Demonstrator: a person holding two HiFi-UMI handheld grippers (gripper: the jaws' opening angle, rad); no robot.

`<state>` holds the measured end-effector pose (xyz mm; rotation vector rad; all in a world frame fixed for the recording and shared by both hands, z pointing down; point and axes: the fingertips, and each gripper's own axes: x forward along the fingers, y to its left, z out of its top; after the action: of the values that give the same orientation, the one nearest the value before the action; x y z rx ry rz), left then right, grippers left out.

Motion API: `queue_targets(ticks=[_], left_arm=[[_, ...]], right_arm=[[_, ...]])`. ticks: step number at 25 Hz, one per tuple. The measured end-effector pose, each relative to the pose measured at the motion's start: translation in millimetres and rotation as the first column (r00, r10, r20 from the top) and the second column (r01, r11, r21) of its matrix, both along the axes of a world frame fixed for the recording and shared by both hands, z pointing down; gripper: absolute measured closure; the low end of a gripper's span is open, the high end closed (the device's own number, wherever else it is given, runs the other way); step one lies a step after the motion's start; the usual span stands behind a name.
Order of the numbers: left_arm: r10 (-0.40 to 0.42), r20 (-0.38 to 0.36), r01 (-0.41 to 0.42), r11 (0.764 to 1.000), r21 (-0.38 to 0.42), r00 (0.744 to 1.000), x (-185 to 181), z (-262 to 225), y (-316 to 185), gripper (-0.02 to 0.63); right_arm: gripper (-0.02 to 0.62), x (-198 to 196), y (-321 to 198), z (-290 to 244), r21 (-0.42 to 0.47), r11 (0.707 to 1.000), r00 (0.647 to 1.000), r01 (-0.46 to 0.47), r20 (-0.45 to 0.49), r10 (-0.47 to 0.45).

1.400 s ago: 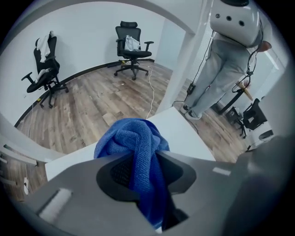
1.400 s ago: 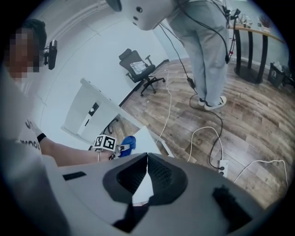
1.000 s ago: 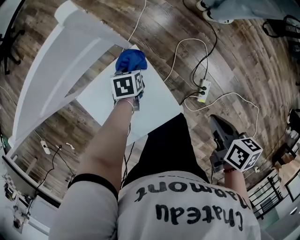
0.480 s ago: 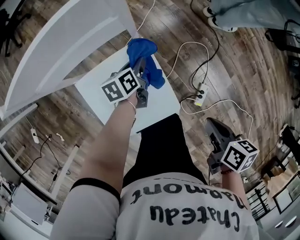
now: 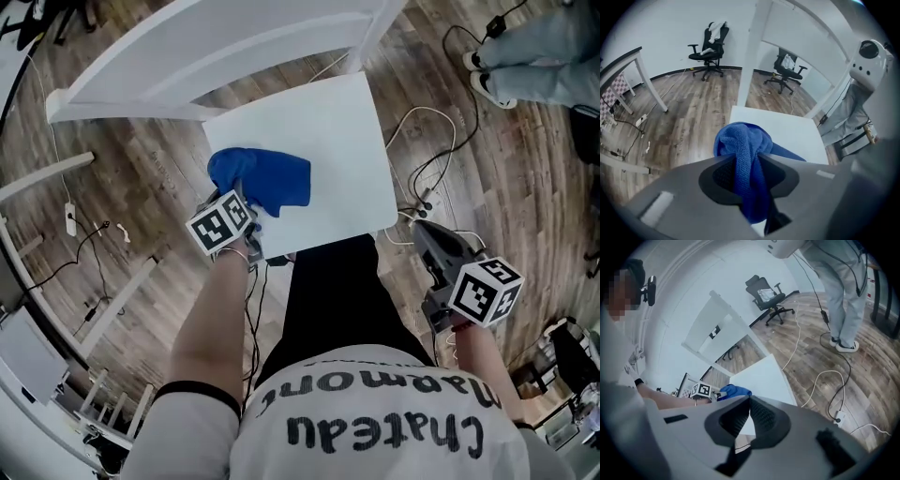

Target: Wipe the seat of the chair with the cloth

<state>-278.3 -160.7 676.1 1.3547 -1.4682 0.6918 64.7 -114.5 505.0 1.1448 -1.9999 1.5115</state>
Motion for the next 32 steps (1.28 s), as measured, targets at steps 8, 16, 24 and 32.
queue_targets(ticks=[8, 16, 24, 32], left_arm=[[0.075, 0.018, -0.074, 0.995, -0.068, 0.997, -2, 24, -6, 0.497], [0.065, 0.041, -0.062, 0.996, -0.071, 0.997, 27, 30, -24, 0.497], [0.256, -0.017, -0.256, 0.965, -0.048, 0.967, 105, 30, -58, 0.495], [0.368, -0.225, -0.380, 0.925, -0.009, 0.902, 218, 29, -69, 0.497]], right_arm=[[0.581, -10, -7, 5, -0.013, 0.998, 0.998, 0.061, -0.011, -0.061], [0.581, 23, -2, 17, -0.039, 0.997, 0.998, -0.067, -0.006, 0.067], [0.581, 75, 29, 17, -0.043, 0.968, 0.969, -0.249, -0.013, 0.248], [0.581, 129, 69, 18, -0.040, 0.909, 0.910, -0.415, -0.024, 0.415]])
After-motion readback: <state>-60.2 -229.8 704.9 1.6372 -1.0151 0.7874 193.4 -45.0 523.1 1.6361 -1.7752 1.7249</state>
